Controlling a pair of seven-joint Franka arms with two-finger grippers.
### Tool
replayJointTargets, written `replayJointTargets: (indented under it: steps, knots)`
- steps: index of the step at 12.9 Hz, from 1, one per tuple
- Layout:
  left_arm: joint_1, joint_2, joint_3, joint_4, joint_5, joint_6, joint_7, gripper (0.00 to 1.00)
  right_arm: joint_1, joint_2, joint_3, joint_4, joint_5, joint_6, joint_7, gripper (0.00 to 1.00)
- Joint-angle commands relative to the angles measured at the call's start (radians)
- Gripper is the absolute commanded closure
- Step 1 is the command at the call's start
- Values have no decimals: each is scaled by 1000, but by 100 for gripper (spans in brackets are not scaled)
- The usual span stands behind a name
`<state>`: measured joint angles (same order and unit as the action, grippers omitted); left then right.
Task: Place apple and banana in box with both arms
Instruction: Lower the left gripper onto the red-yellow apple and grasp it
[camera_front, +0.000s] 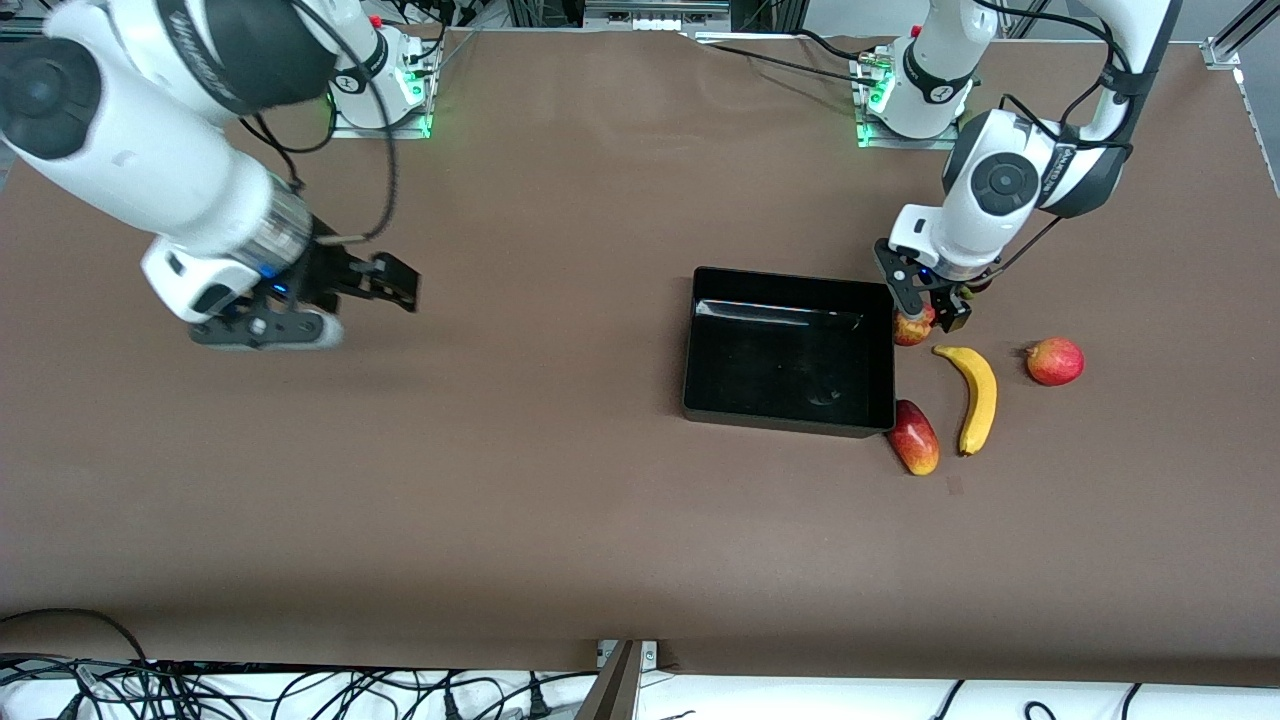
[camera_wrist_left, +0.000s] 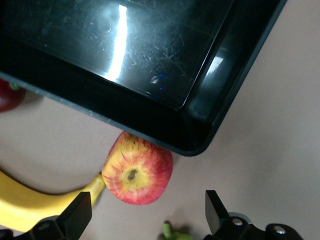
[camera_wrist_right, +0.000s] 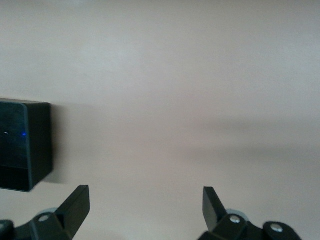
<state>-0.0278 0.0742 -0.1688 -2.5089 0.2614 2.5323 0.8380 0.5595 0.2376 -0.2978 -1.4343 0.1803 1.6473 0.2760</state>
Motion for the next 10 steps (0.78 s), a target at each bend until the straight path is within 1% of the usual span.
replayJointTargets:
  steps: [1, 2, 3, 4, 6, 10]
  knots:
    - [12, 9, -3, -18, 84, 75, 43, 0, -109, -141, 87, -164, -68, 17, -69, 0]
    - [17, 31, -1, -16, 105, 109, 44, 0, -197, -162, 147, -181, -70, 16, -102, 0]
    - [46, 57, -3, -16, 129, 146, 44, 0, -286, -178, 211, -193, -70, 16, -147, 0]
    - [77, 90, -3, -16, 142, 185, 47, 0, -350, -188, 254, -199, -70, 9, -181, 0]
    - [117, 128, -3, -18, 168, 236, 53, 0, -368, -202, 258, -201, -100, -9, -202, 0]
    - [117, 128, -21, -18, 168, 236, 52, 0, -366, -198, 258, -184, -143, -7, -189, 0]
